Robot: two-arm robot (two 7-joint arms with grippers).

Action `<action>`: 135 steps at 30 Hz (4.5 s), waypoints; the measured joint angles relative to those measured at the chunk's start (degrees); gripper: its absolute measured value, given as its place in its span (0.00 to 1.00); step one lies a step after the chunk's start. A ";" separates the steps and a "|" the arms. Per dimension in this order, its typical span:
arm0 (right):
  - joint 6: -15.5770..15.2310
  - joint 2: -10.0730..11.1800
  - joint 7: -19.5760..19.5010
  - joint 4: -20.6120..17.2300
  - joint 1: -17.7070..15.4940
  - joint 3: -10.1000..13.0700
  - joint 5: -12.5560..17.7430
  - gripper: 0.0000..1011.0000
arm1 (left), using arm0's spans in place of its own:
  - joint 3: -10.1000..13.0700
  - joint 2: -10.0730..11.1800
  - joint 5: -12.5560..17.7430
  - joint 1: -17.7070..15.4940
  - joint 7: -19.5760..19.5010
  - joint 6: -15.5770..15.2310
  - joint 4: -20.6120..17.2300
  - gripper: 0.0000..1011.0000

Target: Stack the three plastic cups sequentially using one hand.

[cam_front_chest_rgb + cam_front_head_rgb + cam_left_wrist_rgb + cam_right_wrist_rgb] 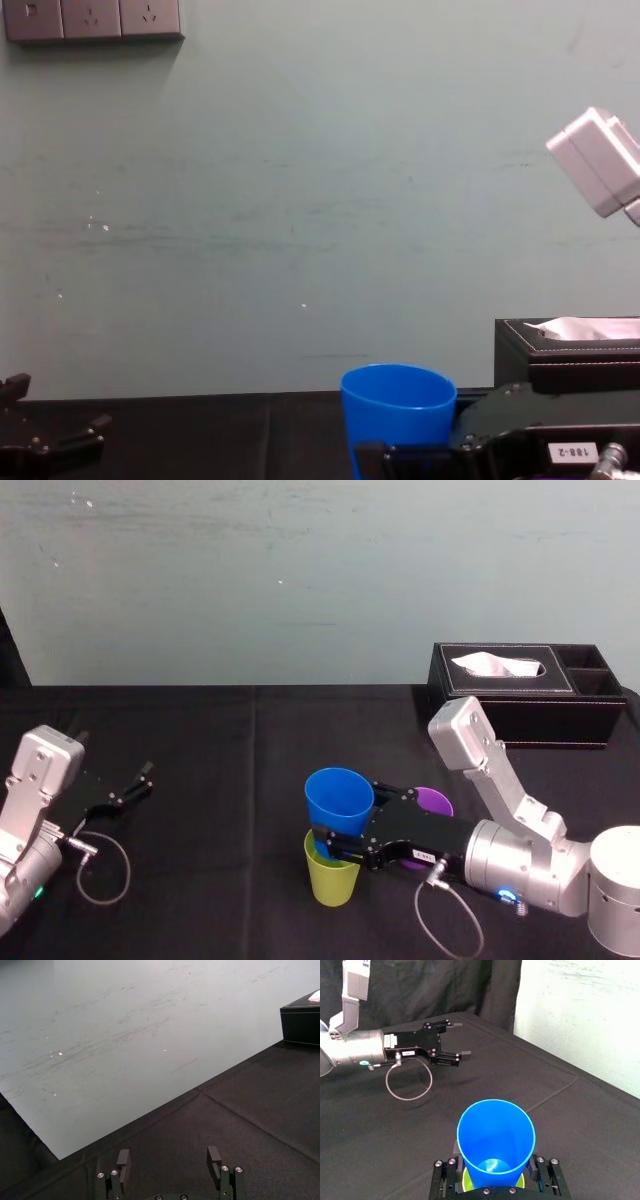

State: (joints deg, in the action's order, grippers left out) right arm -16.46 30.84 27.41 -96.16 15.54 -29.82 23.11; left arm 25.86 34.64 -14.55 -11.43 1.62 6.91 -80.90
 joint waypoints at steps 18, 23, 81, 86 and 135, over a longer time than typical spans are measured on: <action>0.43 -0.57 -0.01 1.34 0.25 -0.73 -0.95 0.71 | 0.00 0.00 0.00 0.00 0.00 0.00 0.00 0.99; 0.57 -0.84 -0.03 2.07 0.24 -0.80 -1.09 0.71 | 0.00 0.00 0.00 0.00 0.00 0.00 0.00 0.99; -0.35 3.26 -7.44 -7.35 -9.67 10.17 1.85 0.99 | 0.00 0.00 0.00 0.00 0.00 0.00 0.00 0.99; -0.44 6.72 -7.96 -10.97 -15.58 14.18 2.97 0.99 | 0.00 0.00 0.00 0.00 0.00 0.00 0.00 0.99; -4.73 -5.07 -17.20 -4.70 -18.13 14.29 -7.92 0.99 | 0.00 0.00 0.00 0.00 0.00 0.00 0.00 0.99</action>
State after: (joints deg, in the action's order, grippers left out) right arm -21.20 25.78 10.22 -100.85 -2.58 -15.53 15.19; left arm 25.86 34.65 -14.55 -11.43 1.62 6.90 -80.90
